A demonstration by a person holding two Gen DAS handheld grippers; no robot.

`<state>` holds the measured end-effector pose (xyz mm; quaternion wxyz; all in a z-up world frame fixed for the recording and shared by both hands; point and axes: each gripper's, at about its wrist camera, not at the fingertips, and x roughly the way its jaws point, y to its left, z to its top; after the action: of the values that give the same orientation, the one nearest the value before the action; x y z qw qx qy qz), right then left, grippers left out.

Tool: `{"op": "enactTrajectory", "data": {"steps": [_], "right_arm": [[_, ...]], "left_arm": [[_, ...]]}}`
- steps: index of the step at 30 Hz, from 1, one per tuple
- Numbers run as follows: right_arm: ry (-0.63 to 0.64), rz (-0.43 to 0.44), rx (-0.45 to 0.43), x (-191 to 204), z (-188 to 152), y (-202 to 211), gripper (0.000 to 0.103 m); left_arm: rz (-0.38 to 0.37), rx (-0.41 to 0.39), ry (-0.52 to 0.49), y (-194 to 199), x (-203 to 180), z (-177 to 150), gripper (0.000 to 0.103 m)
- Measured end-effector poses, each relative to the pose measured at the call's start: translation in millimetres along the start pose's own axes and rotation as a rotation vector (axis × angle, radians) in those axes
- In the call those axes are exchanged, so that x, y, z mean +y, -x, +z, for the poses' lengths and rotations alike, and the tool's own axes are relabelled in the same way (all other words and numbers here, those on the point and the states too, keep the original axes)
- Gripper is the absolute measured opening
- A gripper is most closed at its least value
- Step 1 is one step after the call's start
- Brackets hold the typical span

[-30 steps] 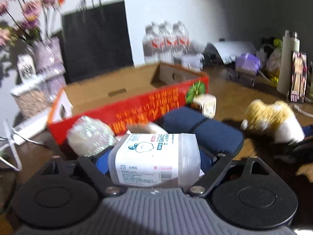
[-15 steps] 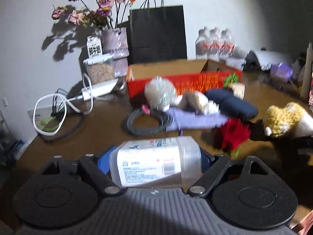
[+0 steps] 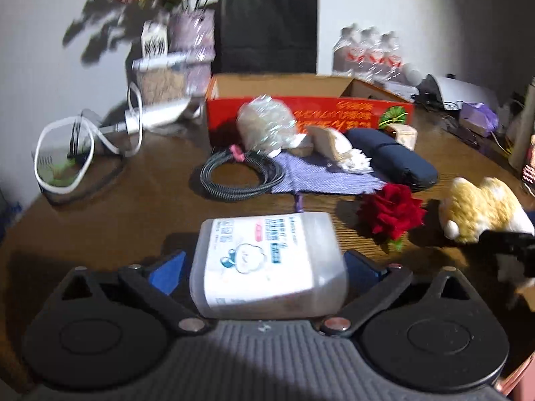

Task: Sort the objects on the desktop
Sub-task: 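Carry the wipes pack and plush sheep into the cardboard box and release both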

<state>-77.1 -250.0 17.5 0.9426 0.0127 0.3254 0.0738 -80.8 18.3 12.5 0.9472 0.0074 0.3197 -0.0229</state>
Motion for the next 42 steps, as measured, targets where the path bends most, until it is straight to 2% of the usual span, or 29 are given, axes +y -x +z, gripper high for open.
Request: {"op": "enactTrajectory", "data": {"steps": [1,2,4,5,10,14,18,21,23,25,27,28,30,33,36,39,42], "right_arm": [[-0.020,0.002,0.003,-3,0,-4,0.083],[-0.035,-0.008,0.009,-3,0,-8,0.082],[-0.033,-0.030,0.010,-2,-2,-10,0.059],[-0.020,-0.043,0.007,0,-3,-10,0.055],[-0.012,-0.005,-0.028,-2,-2,8,0.051],[-0.039,0.058,-0.109,-11,23,24,0.051],[-0.032,0.074,-0.180,-17,80,13,0.051],[-0.010,0.086,-0.205,-20,141,-14,0.051],[-0.015,0.097,-0.185,-24,187,-49,0.051],[-0.026,0.087,-0.113,-24,235,-99,0.052],[0.007,0.033,-0.034,-20,270,-155,0.051],[0.019,0.013,0.002,-17,280,-179,0.051],[0.044,-0.003,0.077,-11,296,-227,0.051],[0.119,0.033,0.192,4,302,-280,0.051],[0.206,-0.012,0.228,20,298,-311,0.052],[0.210,-0.035,0.266,25,288,-326,0.052],[0.159,-0.042,0.329,20,278,-339,0.049]], "left_arm": [[-0.004,-0.001,0.007,-2,2,1,0.097],[-0.013,-0.011,0.001,-3,2,1,0.087],[-0.023,-0.016,-0.029,-5,-1,1,0.084],[-0.026,-0.024,-0.038,-5,-2,-1,0.084],[-0.044,-0.046,-0.040,7,-6,-2,0.084],[-0.096,-0.161,-0.055,32,-4,19,0.084],[-0.094,-0.226,-0.034,24,5,76,0.084],[-0.089,-0.284,-0.018,0,13,143,0.084],[-0.088,-0.280,-0.013,-27,13,188,0.084],[-0.067,-0.241,-0.014,-69,10,233,0.084],[-0.073,-0.168,-0.032,-116,5,263,0.084],[-0.087,-0.114,-0.028,-143,5,275,0.084],[-0.054,-0.007,-0.036,-196,6,288,0.084],[0.043,0.079,-0.100,-257,1,290,0.084],[0.115,0.128,-0.121,-292,5,288,0.084],[0.132,0.174,-0.117,-309,16,278,0.084],[0.092,0.169,-0.115,-306,22,277,0.086]]}}
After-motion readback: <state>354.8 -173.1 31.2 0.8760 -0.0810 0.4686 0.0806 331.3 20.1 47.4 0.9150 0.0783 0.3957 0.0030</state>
